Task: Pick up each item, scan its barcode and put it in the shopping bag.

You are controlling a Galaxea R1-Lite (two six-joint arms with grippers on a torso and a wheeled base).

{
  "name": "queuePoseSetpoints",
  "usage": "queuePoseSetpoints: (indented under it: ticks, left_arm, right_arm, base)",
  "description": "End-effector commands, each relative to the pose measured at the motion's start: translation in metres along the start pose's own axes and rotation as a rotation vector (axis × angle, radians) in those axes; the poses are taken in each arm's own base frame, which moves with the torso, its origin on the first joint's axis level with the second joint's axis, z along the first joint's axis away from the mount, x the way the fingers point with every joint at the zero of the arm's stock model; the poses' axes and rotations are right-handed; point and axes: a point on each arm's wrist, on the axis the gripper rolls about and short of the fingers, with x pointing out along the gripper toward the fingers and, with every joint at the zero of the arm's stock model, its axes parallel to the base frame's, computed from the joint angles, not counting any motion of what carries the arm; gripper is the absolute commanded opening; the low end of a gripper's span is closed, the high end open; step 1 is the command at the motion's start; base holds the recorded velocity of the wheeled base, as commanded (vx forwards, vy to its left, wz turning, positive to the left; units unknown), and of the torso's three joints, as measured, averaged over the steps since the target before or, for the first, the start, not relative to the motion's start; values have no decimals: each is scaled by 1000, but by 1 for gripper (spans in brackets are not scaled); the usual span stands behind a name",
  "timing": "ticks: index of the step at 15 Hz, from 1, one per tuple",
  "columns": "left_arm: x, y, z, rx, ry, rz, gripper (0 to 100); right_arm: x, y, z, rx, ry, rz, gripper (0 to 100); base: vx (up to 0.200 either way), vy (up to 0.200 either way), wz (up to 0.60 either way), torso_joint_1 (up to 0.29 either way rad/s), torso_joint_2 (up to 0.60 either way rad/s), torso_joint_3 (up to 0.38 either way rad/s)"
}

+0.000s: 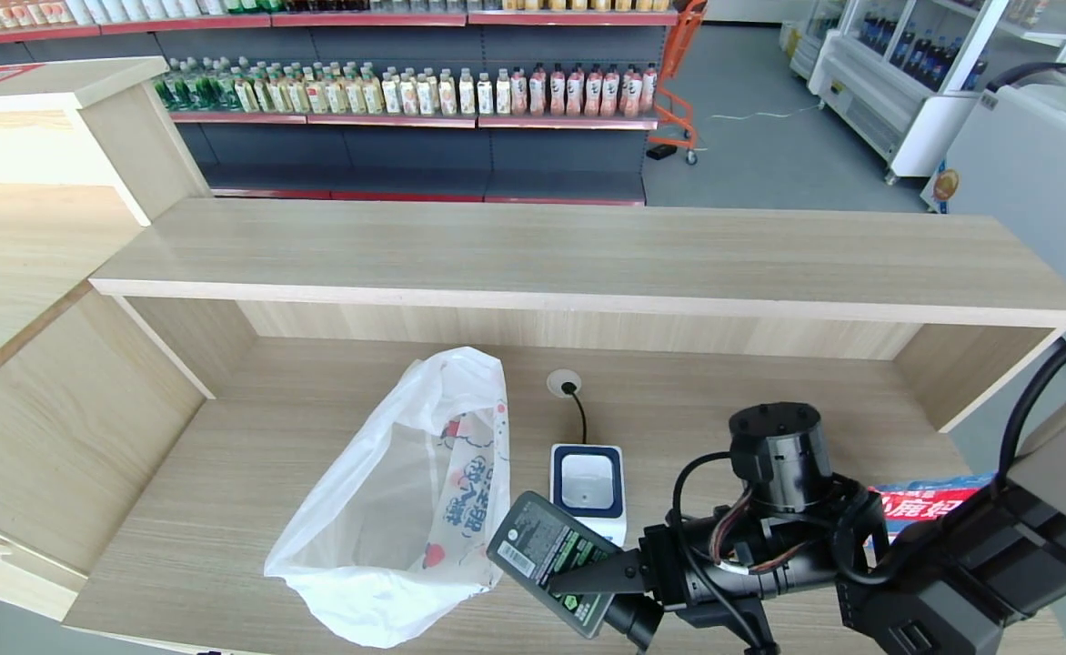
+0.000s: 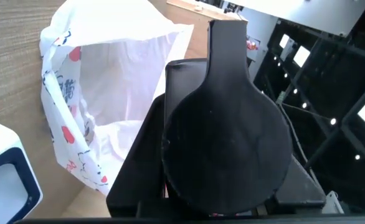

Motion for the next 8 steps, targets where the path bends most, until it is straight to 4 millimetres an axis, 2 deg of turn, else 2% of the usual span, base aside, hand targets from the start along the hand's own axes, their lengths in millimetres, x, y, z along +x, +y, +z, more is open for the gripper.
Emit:
queuePoseSetpoints:
  ticks: [1, 8]
  left_arm:
    - [0, 0, 0, 0, 0, 1, 100]
    - [0, 0, 0, 0, 0, 1, 100]
  right_arm:
    - [0, 0, 0, 1, 0, 0, 0]
    - [0, -2, -1, 3, -1, -11, 0]
  base:
    - [0, 0, 0, 0, 0, 0]
    - [0, 0, 0, 0, 0, 0]
